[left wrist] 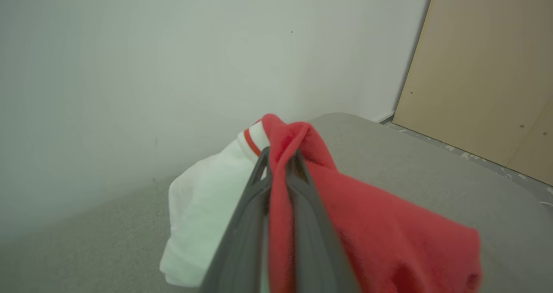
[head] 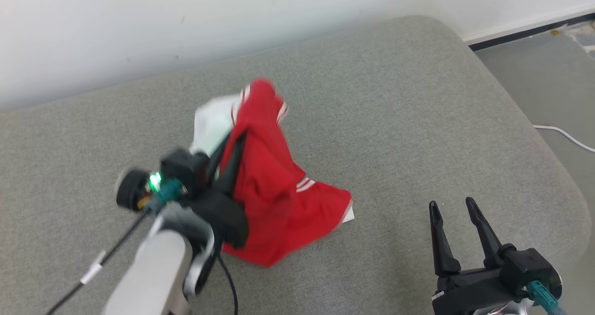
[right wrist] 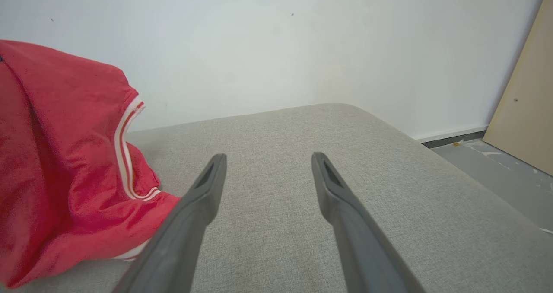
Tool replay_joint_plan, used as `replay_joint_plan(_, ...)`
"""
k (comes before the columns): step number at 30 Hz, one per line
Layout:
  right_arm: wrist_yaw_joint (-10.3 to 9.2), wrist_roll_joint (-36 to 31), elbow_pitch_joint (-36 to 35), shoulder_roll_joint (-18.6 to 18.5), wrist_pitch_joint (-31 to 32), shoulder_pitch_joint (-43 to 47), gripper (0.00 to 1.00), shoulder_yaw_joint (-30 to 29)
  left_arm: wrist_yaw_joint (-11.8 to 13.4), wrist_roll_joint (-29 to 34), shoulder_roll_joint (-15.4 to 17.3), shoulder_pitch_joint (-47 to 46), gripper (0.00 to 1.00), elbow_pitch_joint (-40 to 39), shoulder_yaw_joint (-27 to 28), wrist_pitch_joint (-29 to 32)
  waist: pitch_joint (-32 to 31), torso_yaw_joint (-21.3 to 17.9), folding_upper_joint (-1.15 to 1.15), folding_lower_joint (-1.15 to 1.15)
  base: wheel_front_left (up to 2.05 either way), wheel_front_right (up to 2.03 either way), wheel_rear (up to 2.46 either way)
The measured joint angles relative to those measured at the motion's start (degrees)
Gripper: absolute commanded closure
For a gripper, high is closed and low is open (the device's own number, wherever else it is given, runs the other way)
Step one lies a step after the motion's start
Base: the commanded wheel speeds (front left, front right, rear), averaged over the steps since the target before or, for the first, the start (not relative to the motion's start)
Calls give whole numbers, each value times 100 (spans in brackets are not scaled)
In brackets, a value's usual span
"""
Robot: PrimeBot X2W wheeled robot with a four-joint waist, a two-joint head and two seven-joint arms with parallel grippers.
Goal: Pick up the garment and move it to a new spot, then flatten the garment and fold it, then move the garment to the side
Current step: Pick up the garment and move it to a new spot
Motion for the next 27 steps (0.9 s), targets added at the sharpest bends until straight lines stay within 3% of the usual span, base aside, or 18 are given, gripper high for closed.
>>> replay_joint_plan(3, 0, 0, 40, 0, -1, -31, 0, 31, -14, 2, -13, 240, 100, 398, -126, -88, 50, 34, 0, 0, 0, 0, 0)
replay_joint_plan(4, 0, 0, 52, 1, -1, -48, 0, 44, -32, 8, -16, 280, 65, 512, -162, -138, 63, 51, 0, 0, 0, 0, 0)
replay_joint_plan(5, 0, 0, 64, 1, -1, -68, 0, 55, -57, 8, -30, 299, 0, 602, -190, -205, 72, 71, 0, 0, 0, 0, 0)
replay_joint_plan(12, 0, -21, 104, 1, -1, -105, 0, 57, -97, -2, -163, 208, 0, 756, -141, -877, 33, 289, 0, 1, 0, 0, 0)
replay_joint_plan(16, 0, -100, 91, 2, 0, -44, 0, -25, 2, -25, -112, 185, 0, 583, 52, -1151, -77, 465, 0, 1, 0, 0, 0)
replay_joint_plan(27, 0, -155, -23, 2, -1, 159, 0, -98, 347, -3, 498, 971, 0, -290, 829, -1321, -399, 1086, 0, 0, 0, 0, 0)
